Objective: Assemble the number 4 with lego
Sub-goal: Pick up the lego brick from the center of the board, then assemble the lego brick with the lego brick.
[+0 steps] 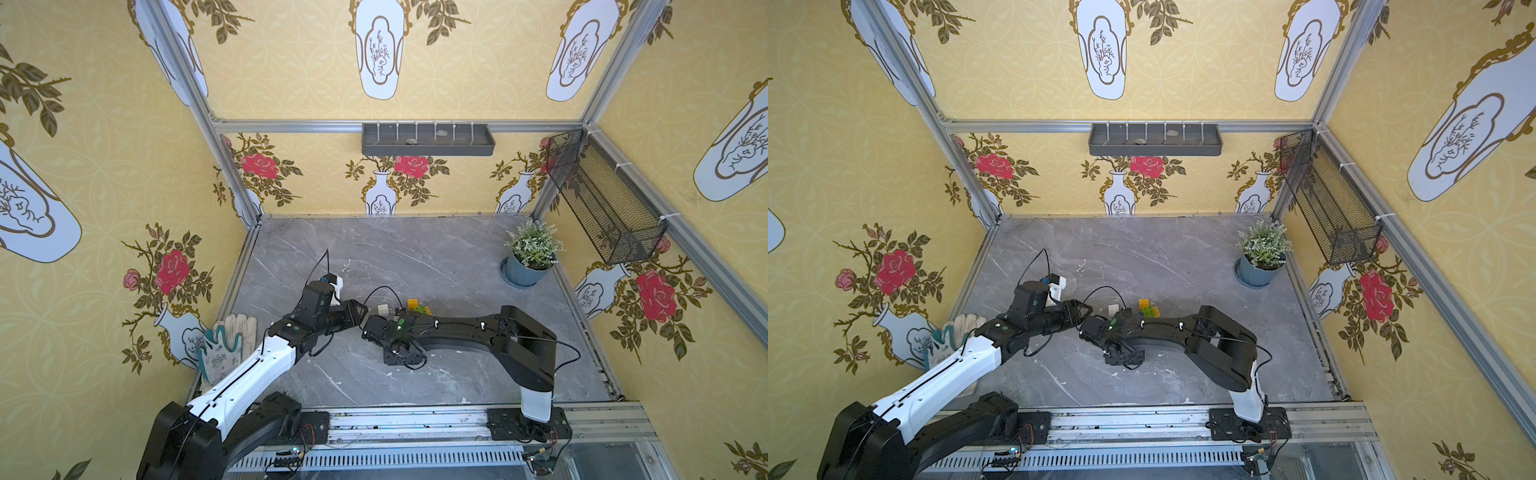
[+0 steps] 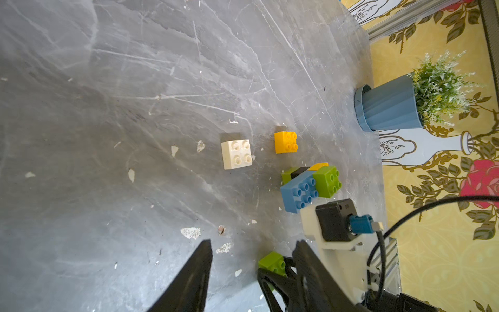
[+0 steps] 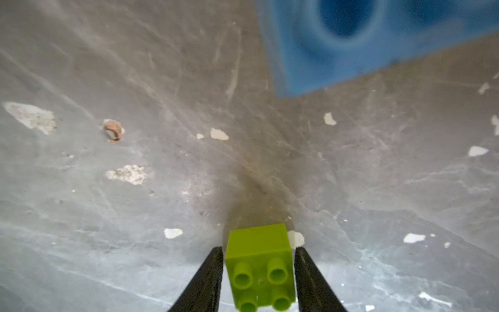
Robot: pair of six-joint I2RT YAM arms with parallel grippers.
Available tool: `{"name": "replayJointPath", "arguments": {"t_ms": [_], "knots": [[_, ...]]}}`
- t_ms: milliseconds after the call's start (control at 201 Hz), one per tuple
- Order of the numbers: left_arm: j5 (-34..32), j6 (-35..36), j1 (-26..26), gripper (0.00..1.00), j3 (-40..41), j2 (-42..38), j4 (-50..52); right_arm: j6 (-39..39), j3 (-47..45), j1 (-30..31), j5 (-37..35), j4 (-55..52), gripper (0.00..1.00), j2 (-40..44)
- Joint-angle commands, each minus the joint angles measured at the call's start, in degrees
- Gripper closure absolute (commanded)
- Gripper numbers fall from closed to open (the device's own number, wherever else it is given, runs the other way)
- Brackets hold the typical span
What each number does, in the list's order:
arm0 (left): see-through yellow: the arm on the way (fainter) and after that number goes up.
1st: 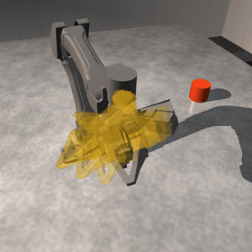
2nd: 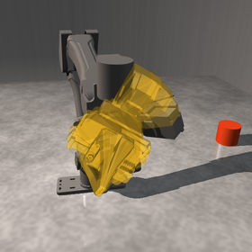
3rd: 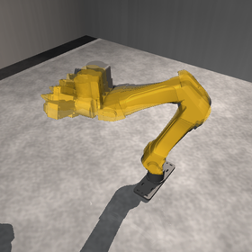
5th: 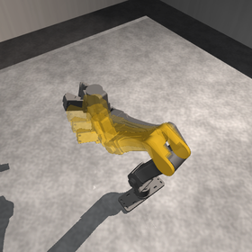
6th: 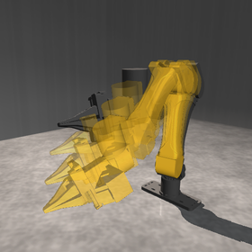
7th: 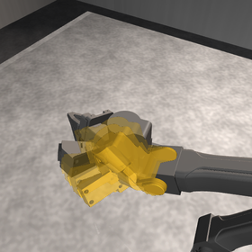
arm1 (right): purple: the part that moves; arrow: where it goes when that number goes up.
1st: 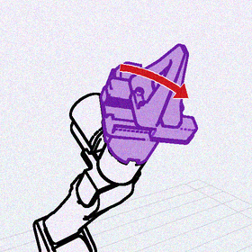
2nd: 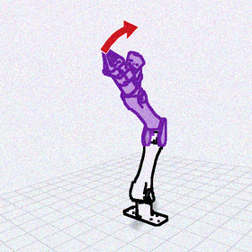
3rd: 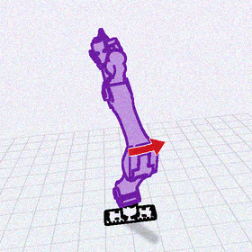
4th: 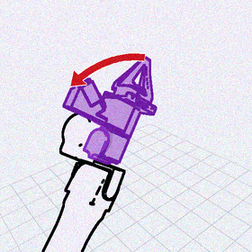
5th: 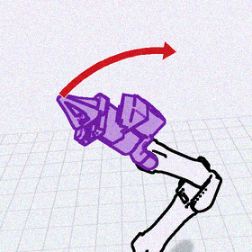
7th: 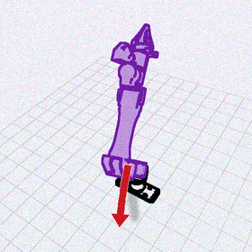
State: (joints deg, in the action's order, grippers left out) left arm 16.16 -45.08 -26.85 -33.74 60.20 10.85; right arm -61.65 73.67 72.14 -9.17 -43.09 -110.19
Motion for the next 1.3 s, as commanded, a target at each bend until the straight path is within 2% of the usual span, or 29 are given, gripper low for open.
{"name": "replayJointPath", "arguments": {"t_ms": [0,50,229,398,612,722,846,1046,1295], "knots": [[0.81,-0.1,0.04,0.47,-0.28,0.74,-1.84,1.71,0.31,0.03,-1.22,0.85,0.55,0.33],[0.79,-0.1,0.04,0.47,-0.28,0.96,-1.92,2.52,0.34,0.06,-1.55,0.89,0.55,0.58],[0.8,-0.1,0.04,0.47,0.24,1.75,-2.39,4.28,0.05,-0.33,-1.17,1.45,0.72,1.38],[1.3,-0.61,0.04,0.47,1.08,3.92,-4.14,5.99,-0.51,0.95,-2.07,1.39,0.81,3.19],[3.72,-4.53,0.04,0.47,0.34,10.16,-7.51,16.59,-0.08,2.45,-6.24,-0.48,0.83,13.06],[6.24,-7.67,0.06,0.48,0.42,13.0,-12.74,22.81,1.86,-1.85,-7.38,-4.49,0.83,16.66],[8.13,-9.87,0.04,0.49,-0.18,17.16,-16.38,30.87,1.39,-8.73,-7.05,-4.03,0.83,18.67],[11.25,-12.99,-0.19,0.51,-1.04,22.76,-21.84,39.79,2.72,-18.35,-1.83,-2.24,0.83,18.01],[11.16,-13.23,-2.41,0.52,-3.17,26.48,-23.19,43.29,1.74,-21.36,3.49,-2.09,0.83,16.95]]}}
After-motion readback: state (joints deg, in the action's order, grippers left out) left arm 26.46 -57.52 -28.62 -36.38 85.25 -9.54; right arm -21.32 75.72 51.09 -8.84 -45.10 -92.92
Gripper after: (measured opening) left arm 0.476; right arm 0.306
